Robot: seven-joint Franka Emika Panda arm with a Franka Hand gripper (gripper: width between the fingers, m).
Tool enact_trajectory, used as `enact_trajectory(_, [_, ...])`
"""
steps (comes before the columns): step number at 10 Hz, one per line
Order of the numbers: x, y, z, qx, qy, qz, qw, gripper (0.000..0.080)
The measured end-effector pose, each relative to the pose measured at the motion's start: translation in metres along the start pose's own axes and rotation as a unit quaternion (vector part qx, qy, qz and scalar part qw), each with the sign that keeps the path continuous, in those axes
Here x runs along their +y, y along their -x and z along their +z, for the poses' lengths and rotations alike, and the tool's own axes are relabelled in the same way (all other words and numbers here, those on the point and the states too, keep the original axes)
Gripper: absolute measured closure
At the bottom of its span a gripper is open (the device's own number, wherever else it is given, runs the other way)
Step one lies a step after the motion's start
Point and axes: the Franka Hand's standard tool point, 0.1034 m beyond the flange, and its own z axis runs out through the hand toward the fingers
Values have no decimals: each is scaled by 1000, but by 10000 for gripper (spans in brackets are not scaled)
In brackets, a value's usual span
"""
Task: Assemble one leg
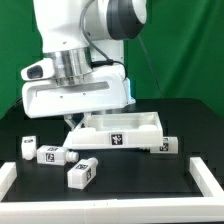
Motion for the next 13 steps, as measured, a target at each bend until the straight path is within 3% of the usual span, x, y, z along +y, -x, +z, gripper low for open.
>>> enact_trajectory(2, [-23,-35,13,3,9,-10,1000,750])
enact_trajectory(3, [-27,-39,27,5,14,-11,1000,750])
enact_trajectory(4, [-28,-37,32,13,15,-8,1000,750])
enact_trajectory(9, [-27,-34,36,7,16,-7,1000,750])
enact_trajectory(10, [-30,-35,45,2,18,-10,1000,750])
enact_trajectory(13, [-45,-56,64,4,22,-11,1000,749])
